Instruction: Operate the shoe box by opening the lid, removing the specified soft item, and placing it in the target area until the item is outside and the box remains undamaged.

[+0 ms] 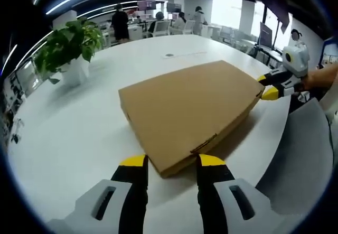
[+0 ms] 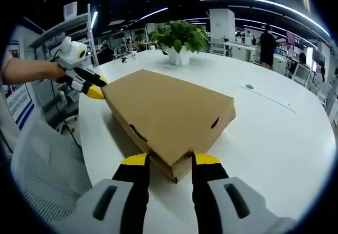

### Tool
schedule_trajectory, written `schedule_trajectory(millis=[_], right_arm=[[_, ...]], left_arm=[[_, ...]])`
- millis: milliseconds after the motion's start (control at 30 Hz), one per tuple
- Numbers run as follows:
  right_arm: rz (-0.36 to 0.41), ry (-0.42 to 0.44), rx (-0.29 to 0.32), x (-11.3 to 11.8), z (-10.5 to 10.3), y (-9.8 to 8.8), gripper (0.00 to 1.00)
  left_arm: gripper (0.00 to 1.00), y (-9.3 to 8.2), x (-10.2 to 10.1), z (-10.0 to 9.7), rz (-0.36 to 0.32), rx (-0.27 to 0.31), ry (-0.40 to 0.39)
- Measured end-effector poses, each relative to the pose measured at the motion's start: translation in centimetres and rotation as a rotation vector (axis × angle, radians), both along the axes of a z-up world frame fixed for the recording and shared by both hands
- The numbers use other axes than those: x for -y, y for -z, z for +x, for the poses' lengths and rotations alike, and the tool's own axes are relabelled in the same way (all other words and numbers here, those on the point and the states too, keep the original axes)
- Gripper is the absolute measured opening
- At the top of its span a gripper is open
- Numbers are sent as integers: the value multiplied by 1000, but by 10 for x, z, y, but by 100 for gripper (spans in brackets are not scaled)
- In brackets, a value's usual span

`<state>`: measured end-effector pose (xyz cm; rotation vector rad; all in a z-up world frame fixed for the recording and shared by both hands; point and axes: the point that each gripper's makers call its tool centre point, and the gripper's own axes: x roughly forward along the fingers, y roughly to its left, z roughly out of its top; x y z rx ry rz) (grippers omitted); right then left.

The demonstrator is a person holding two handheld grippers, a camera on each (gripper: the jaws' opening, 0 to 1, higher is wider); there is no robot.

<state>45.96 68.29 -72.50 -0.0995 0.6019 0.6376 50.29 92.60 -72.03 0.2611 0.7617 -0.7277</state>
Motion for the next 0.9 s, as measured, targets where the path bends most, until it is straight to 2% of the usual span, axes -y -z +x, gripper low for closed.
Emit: schedule_trajectory(millis=[333,633,700,800,900], right_arm=[[4,3,-3,-4,-7,0,28],[24,-16,5,-9,-11,-1,37],[28,-17,8,-9,-12,-2,38],[27,-23,9,-10,-13,-3,36],[20,-43,15,-12,-18,-2,37]], left_arm=[[35,0,-4,-8,-5,3,-2],[36,0,-4,-9,-16,9,-14],[38,-1,-2,-10,-26,12,-19],[46,-7,6,-11,-148,-17,-91],[49,-6,6,-14,-114,10,-60]])
